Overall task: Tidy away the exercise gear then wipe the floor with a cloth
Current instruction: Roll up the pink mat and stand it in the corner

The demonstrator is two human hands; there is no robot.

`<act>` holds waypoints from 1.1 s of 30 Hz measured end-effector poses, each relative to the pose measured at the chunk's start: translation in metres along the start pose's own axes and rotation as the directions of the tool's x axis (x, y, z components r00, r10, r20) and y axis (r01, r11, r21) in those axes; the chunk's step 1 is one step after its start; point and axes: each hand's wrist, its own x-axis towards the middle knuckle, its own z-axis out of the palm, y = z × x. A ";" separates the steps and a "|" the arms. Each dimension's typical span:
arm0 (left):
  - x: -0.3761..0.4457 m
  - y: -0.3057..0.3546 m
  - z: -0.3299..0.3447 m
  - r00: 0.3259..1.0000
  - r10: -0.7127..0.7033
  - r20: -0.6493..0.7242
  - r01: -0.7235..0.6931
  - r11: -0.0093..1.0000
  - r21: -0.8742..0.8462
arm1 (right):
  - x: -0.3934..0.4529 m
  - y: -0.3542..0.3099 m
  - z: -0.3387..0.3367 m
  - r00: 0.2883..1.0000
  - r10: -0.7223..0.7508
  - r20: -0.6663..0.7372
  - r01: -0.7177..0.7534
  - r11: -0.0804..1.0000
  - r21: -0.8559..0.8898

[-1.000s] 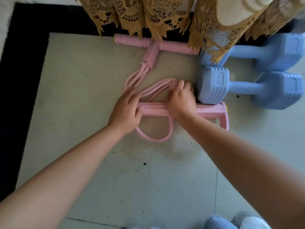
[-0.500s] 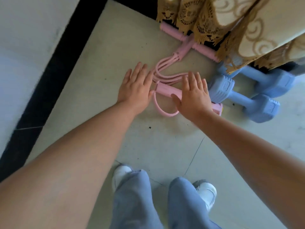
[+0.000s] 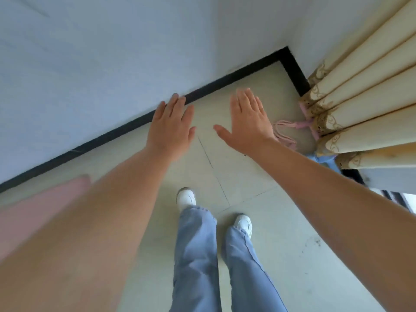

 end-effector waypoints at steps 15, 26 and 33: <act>-0.474 -0.174 -0.024 0.688 -0.721 0.087 0.726 0.685 -0.065 | -0.220 -0.391 0.054 0.780 -0.605 0.158 0.624 0.740 -0.250; -0.805 -0.244 0.048 0.305 -0.923 0.235 0.948 0.271 -0.166 | -0.432 -0.625 0.206 0.630 -0.715 0.303 0.775 0.600 -0.196; -0.840 -0.323 0.079 0.349 -0.901 0.259 0.931 0.302 -0.205 | -0.428 -0.733 0.243 0.591 -0.758 0.276 0.807 0.563 -0.179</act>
